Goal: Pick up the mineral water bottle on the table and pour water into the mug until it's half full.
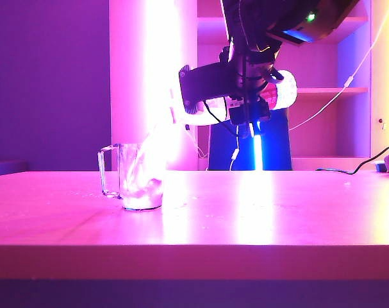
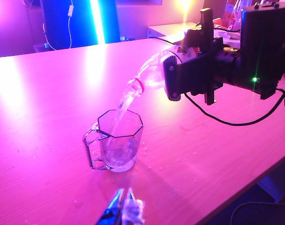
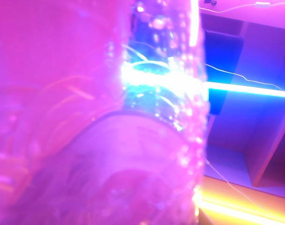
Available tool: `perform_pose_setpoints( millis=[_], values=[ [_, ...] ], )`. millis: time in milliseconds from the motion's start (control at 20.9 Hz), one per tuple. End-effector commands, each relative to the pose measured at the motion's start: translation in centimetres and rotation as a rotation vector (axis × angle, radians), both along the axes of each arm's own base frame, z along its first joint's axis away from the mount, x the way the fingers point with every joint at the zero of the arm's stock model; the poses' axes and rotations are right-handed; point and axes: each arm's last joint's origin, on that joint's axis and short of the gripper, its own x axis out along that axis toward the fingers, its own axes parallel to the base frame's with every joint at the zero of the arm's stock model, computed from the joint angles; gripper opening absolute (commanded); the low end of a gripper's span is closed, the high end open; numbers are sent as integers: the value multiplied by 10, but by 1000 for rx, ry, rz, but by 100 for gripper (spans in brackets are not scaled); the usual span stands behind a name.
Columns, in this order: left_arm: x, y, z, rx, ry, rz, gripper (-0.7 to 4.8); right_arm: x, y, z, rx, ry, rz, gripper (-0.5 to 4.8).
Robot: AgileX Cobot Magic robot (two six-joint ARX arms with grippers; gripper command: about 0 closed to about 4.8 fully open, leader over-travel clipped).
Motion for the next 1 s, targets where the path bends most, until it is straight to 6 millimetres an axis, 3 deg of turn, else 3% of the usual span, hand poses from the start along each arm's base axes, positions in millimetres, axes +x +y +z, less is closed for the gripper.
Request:
perform_pose_setpoints(
  millis=[48,526,622,813,1005],
  values=[
    [0,0,2,-1,-9,-7,-6,0,1,9,32,-43,-2,292],
    [-1,0,1,-2,5,-7,-6,-1,1,9,34,-42,0,291],
    [-1,0,0,-2,5,-7,-6,-1,1,8,116,-36,-7,291],
    [-1,0,0,-1,5,-6,-6,-3,1,-6,493,78,-27,292],
    [-1,0,0,-1,6,-4,-6,0,-4,-14,1085,205,-7,291]
  ],
)
